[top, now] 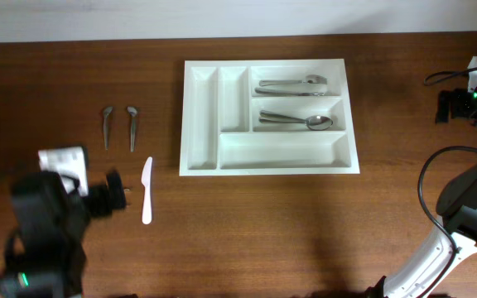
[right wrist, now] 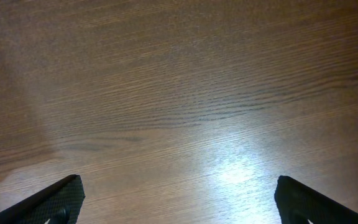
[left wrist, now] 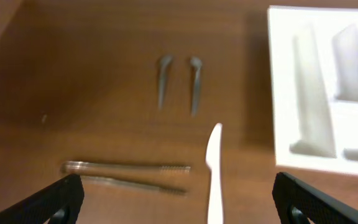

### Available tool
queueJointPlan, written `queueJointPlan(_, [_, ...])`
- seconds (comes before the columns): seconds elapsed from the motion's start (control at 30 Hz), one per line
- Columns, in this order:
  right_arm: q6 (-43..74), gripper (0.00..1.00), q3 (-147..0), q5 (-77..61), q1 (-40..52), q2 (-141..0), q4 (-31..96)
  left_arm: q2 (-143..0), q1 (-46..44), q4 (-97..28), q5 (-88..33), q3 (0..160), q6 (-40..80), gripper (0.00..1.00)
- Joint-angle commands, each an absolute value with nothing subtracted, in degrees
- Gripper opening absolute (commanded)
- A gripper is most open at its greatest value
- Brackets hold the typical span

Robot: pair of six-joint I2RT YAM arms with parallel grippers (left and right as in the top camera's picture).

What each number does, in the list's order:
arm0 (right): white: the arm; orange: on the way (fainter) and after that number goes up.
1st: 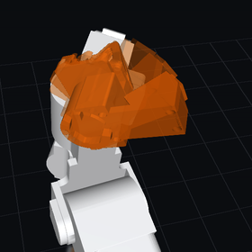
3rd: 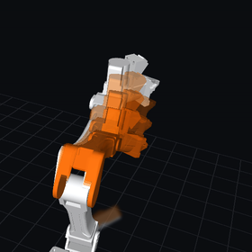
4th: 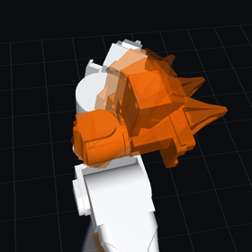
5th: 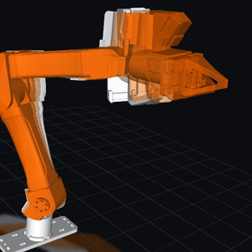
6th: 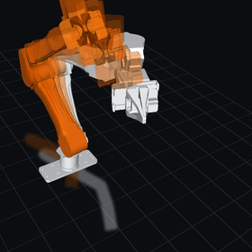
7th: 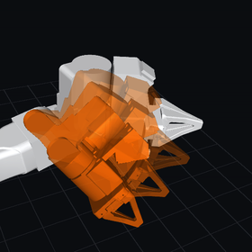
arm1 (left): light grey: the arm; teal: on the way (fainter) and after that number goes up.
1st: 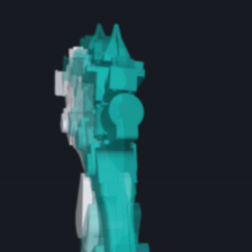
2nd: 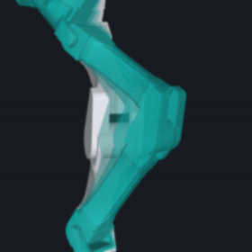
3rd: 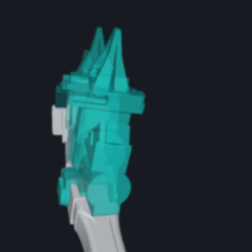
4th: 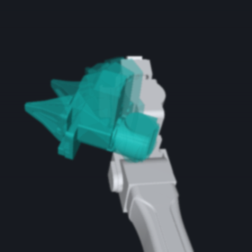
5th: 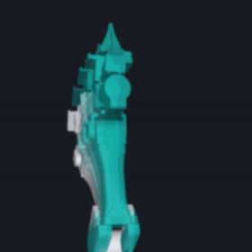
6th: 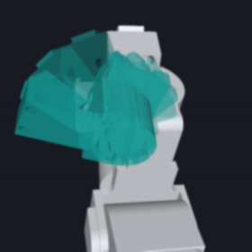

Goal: Pack container
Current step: 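Move the left gripper over the long metal chopsticks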

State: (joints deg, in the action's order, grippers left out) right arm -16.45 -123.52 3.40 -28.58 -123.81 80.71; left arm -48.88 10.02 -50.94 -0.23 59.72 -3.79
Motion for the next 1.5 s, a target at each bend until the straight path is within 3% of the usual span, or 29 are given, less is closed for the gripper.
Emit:
queueJointPlan(0.0, [-15.84, 0.99, -123.15, 3.05, -28.91, -124.14, 80.71, -57.87, 10.28, -51.55, -11.88, 67.22, -3.27, 0.99])
queueJointPlan(0.1, [-15.84, 0.99, -123.15, 3.05, -28.91, -124.14, 80.71, -63.83, 10.35, -48.56, -9.5, 68.16, -2.07, 0.99])
queueJointPlan(0.13, [-15.84, 0.99, -123.15, 3.05, -28.91, -124.14, 80.71, -65.34, 10.52, -47.11, -6.42, 68.16, 3.33, 0.99])
queueJointPlan(0.3, [-15.84, 0.99, -123.15, 3.05, -28.91, -124.14, 80.71, -70.08, 13.43, -52.45, 9.56, 68.23, 54.96, 0.99])
queueJointPlan(0.4, [-15.84, 0.99, -123.15, 3.05, -28.91, -124.14, 80.71, -70.72, 14.76, -53.63, 9.47, 68.2, 69.71, 0.99])
queueJointPlan(0.7, [-15.84, 0.99, -123.15, 3.05, -28.91, -124.14, 80.71, -70.81, 15.29, -53.49, 12.12, 68.18, 71.33, 0.99])
queueJointPlan(0.93, [-15.81, 0.99, -123.15, 3.05, -28.91, -124.14, 80.71, -70.83, 16.43, -58.08, 11.68, 68.18, 93.45, 0.99])
queueJointPlan(1.47, [-15.84, 0.99, -123.15, 3.05, -28.91, -124.14, 80.71, -70.83, 16.29, -60.23, 0.21, 68.18, 93.84, 0.99])
